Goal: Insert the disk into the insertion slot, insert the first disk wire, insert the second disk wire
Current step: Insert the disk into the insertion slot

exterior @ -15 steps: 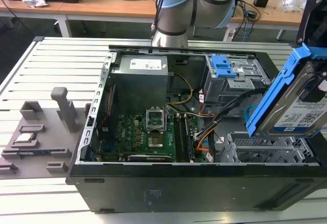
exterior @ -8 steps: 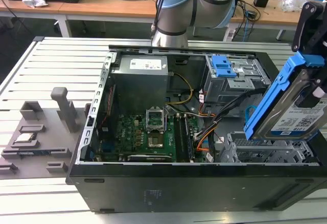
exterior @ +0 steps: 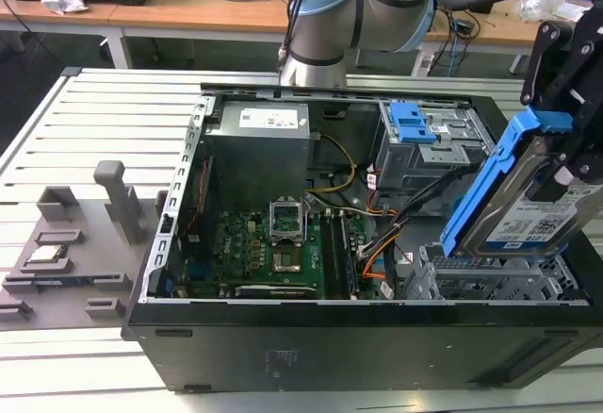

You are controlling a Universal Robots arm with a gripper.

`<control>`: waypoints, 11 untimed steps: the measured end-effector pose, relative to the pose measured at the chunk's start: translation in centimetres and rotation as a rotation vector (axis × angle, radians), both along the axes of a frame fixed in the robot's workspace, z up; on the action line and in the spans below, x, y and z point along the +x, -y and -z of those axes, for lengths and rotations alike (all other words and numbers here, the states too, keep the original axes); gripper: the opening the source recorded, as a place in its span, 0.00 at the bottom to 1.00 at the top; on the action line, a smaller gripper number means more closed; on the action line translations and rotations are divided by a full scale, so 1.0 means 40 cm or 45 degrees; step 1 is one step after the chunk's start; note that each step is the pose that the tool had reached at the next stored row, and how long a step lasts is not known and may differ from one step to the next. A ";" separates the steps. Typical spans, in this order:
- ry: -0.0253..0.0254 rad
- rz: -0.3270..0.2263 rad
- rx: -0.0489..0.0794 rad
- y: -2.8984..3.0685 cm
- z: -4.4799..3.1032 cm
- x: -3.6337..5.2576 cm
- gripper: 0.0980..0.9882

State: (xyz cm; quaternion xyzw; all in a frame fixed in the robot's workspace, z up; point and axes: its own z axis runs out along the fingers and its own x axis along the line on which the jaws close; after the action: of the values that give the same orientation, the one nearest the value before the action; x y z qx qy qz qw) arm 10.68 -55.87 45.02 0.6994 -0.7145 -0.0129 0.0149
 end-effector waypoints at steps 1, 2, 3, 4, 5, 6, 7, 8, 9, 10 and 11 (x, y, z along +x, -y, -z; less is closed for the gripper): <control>0.0000 0.003 0.000 -0.003 0.006 0.000 0.30; 0.0000 0.006 0.000 -0.005 0.009 0.000 0.30; 0.0000 0.007 0.000 -0.006 0.013 0.000 0.30; 0.0000 0.007 0.000 -0.006 0.016 0.000 0.30; 0.0000 0.008 0.000 -0.007 0.021 0.000 0.30; 0.0000 0.008 0.000 -0.007 0.024 0.000 0.30; -0.0001 0.008 0.000 -0.008 0.027 0.000 0.30; 0.0000 0.009 0.000 -0.008 0.031 0.000 0.30; -0.0001 0.009 0.000 -0.008 0.034 -0.001 0.30; 0.0000 0.009 0.000 -0.009 0.037 -0.001 0.30; 0.0000 0.009 0.000 -0.009 0.040 -0.001 0.30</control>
State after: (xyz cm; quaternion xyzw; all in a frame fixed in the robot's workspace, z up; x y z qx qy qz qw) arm 10.63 -55.51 43.44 0.6968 -0.7170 -0.0130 0.0149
